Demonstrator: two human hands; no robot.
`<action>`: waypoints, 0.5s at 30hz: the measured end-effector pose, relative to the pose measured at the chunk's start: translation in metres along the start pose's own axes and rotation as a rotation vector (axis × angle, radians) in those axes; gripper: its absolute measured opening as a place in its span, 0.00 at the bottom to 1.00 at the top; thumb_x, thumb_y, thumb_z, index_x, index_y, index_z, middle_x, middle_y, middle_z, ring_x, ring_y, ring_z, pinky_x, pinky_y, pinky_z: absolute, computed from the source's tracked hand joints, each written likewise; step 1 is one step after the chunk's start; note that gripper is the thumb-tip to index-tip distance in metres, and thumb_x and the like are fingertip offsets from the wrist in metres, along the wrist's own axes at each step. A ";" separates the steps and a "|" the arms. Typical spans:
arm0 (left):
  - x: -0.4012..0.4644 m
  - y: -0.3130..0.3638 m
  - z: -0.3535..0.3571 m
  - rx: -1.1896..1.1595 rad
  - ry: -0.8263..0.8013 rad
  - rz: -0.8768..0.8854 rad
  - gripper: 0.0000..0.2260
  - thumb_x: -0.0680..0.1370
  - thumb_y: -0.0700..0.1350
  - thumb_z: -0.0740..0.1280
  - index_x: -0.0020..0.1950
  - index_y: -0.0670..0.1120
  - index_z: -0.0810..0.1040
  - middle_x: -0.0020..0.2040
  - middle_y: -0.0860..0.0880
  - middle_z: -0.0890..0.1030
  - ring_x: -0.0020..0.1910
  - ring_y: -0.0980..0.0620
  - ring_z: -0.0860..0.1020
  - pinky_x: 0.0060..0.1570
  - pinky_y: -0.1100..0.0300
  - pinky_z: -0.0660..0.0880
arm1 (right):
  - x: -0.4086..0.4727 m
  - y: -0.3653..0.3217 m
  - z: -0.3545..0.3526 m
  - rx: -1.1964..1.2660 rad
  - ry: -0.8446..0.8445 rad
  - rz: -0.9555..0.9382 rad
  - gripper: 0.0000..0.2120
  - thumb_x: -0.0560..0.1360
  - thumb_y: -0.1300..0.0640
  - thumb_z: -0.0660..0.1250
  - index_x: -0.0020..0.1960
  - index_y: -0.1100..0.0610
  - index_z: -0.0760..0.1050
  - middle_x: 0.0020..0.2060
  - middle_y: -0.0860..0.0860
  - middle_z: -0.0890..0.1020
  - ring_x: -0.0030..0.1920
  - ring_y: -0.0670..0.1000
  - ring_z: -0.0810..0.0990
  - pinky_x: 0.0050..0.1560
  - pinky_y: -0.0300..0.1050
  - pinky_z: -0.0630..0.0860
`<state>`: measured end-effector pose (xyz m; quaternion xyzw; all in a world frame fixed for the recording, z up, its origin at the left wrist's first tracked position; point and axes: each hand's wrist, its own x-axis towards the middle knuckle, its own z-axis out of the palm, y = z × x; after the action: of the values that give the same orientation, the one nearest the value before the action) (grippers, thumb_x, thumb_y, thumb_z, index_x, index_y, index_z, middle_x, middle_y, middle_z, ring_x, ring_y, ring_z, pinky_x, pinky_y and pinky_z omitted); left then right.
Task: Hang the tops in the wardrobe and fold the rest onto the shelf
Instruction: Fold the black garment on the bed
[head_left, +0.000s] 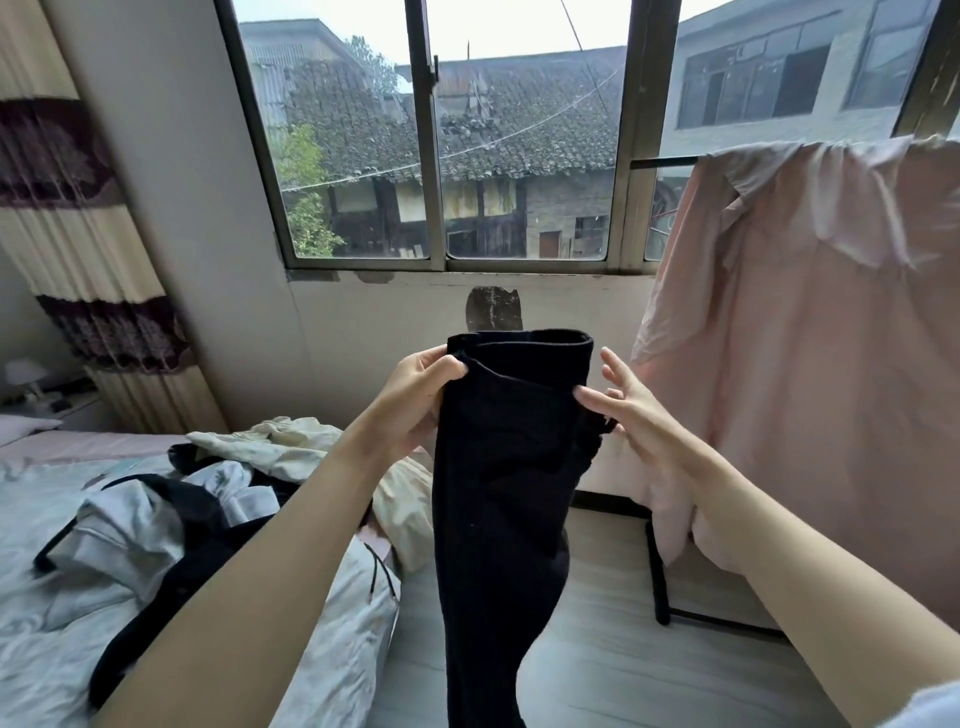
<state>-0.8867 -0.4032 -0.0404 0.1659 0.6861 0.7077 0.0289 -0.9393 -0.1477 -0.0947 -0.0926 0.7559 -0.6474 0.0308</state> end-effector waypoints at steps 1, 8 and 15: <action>0.000 0.001 -0.005 -0.016 0.001 -0.010 0.09 0.71 0.43 0.62 0.48 0.42 0.76 0.33 0.49 0.69 0.31 0.52 0.68 0.30 0.61 0.66 | 0.002 -0.001 -0.002 0.034 -0.083 0.011 0.51 0.60 0.39 0.77 0.74 0.35 0.51 0.75 0.45 0.57 0.74 0.50 0.58 0.71 0.51 0.58; -0.008 0.007 -0.030 -0.115 0.046 0.022 0.12 0.74 0.44 0.58 0.43 0.47 0.82 0.37 0.50 0.79 0.36 0.54 0.79 0.35 0.63 0.77 | 0.003 -0.027 0.025 0.171 -0.633 -0.013 0.41 0.61 0.42 0.79 0.68 0.50 0.64 0.48 0.43 0.83 0.44 0.42 0.82 0.38 0.34 0.76; -0.016 0.002 -0.045 -0.272 0.626 0.077 0.10 0.76 0.37 0.61 0.35 0.43 0.75 0.28 0.50 0.77 0.27 0.53 0.77 0.29 0.62 0.77 | -0.008 -0.042 0.065 -0.233 -0.595 -0.183 0.53 0.60 0.44 0.76 0.67 0.23 0.39 0.76 0.50 0.53 0.63 0.50 0.69 0.63 0.43 0.66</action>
<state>-0.8836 -0.4505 -0.0419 -0.0389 0.5544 0.8098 -0.1879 -0.9164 -0.2159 -0.0644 -0.3478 0.7713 -0.5013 0.1812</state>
